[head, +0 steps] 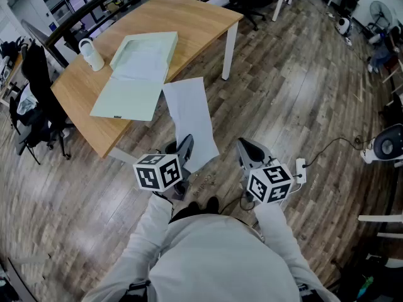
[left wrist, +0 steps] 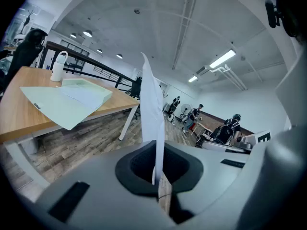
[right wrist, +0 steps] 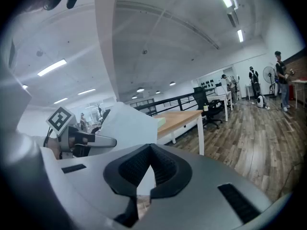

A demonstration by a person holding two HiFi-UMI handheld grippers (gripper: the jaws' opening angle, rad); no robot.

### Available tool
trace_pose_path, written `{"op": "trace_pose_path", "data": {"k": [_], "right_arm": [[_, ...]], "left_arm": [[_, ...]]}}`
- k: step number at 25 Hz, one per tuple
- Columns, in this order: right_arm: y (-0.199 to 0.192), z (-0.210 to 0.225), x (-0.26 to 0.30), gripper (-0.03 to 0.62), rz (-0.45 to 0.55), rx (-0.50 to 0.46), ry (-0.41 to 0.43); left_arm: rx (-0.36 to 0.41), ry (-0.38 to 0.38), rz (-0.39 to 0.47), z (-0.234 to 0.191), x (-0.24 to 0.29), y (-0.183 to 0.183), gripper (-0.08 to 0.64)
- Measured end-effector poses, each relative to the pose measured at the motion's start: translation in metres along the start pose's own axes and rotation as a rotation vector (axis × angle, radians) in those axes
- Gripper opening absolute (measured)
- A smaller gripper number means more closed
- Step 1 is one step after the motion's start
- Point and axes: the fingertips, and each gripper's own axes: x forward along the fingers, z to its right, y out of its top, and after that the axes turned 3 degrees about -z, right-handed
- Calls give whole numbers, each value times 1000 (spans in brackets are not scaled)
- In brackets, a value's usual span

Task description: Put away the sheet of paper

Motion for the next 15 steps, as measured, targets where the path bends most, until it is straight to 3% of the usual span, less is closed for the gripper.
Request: {"op": "trace_pose_path", "data": {"k": [15], "right_arm": [[1,18,14,26,5,88,31]], "left_arm": [[26,39,-9,-9,14,15,17]]}}
